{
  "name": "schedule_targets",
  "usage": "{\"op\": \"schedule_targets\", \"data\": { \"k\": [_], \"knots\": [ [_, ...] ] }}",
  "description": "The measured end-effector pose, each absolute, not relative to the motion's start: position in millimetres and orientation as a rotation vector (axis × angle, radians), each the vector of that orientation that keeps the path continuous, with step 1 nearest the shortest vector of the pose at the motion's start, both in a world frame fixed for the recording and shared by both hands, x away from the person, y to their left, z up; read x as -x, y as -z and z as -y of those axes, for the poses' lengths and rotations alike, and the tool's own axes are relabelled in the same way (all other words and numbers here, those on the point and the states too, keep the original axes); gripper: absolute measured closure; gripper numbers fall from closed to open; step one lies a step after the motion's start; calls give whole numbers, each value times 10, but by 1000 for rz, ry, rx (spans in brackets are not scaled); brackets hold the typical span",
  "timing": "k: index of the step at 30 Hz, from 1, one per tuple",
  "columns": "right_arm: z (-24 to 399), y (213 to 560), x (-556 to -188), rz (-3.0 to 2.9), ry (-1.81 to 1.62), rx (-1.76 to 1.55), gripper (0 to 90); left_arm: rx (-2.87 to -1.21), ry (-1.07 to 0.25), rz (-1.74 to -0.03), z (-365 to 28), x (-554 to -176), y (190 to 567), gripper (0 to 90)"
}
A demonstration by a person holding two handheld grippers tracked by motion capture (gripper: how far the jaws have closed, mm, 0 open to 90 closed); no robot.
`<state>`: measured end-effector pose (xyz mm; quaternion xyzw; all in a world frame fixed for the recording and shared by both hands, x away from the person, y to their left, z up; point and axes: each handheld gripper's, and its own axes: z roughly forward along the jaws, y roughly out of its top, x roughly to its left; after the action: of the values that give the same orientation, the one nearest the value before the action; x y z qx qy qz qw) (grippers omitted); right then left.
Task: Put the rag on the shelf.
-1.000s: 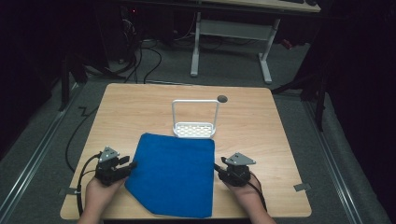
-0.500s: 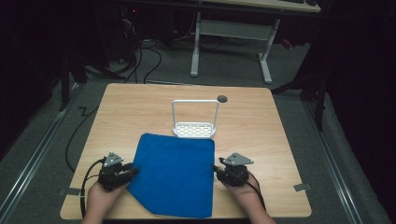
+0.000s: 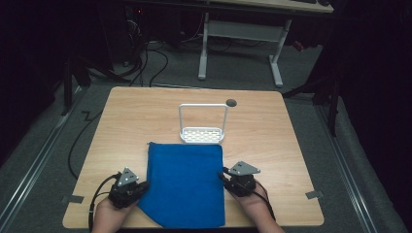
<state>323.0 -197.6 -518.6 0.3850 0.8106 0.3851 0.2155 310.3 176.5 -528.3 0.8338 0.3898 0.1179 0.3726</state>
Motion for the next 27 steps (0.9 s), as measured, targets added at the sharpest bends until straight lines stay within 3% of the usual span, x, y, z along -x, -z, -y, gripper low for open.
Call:
{"op": "schedule_targets", "data": {
  "k": [12, 27],
  "knots": [
    [2049, 5298, -3181, -2309, -977, -1111, 713, -2209, -208, -791, -1309, -2846, 5277, 876],
    [2306, 5264, -2784, -2325, -954, -1149, 713, -2223, -138, -740, -1280, -2689, 5269, 824]
  ]
}}
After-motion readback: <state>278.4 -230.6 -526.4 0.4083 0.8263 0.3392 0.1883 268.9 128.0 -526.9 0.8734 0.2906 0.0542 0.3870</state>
